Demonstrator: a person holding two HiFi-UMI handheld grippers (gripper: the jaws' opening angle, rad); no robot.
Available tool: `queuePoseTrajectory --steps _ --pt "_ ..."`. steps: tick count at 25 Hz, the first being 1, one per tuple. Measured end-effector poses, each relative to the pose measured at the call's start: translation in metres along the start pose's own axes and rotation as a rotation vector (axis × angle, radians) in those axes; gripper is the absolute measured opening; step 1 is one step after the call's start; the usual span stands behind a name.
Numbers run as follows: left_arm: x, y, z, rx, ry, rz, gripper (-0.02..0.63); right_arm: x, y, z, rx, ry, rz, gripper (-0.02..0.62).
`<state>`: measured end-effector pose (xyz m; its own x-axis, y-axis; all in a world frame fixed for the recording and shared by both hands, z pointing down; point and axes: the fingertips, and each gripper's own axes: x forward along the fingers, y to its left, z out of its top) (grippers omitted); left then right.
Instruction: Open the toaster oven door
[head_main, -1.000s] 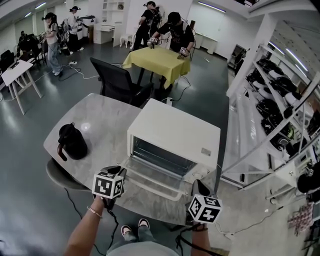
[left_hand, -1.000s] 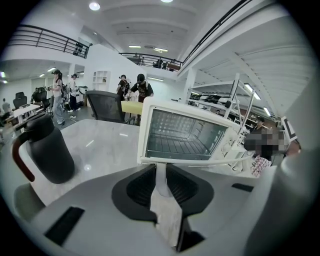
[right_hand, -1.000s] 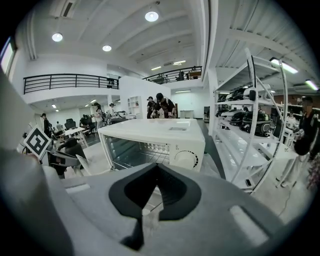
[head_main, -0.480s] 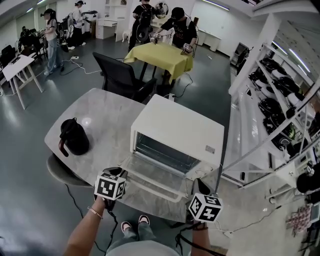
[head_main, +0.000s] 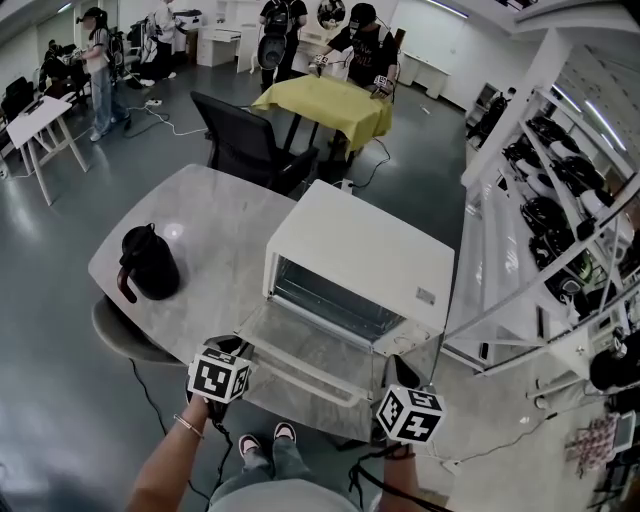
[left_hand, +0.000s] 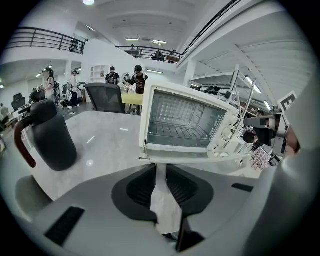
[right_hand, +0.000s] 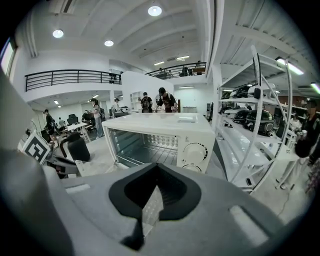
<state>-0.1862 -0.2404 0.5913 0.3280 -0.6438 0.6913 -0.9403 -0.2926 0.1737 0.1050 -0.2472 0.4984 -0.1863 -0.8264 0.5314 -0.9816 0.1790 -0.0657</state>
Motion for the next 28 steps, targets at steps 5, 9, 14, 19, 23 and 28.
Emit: queuePoseTrajectory --steps 5,9,14,19,23,28 --pt "0.003 0.0 -0.011 -0.002 0.014 0.006 0.067 0.003 0.001 -0.004 -0.006 0.011 0.008 0.005" --pt "0.005 0.002 -0.018 -0.002 0.027 0.009 0.067 0.006 0.002 -0.008 -0.009 0.019 0.013 0.005" --pt "0.007 0.003 -0.029 -0.003 0.049 0.009 0.067 0.007 0.002 -0.012 -0.007 0.03 0.013 0.005" --pt "0.008 0.002 -0.035 -0.006 0.07 0.007 0.067 0.009 0.001 -0.012 -0.004 0.038 0.017 0.005" --pt "0.01 0.002 -0.041 -0.009 0.084 0.003 0.067 0.013 0.005 -0.015 -0.003 0.047 0.025 0.006" --pt "0.011 0.004 -0.048 -0.011 0.108 0.0 0.067 0.018 0.011 -0.019 -0.001 0.066 0.034 0.005"
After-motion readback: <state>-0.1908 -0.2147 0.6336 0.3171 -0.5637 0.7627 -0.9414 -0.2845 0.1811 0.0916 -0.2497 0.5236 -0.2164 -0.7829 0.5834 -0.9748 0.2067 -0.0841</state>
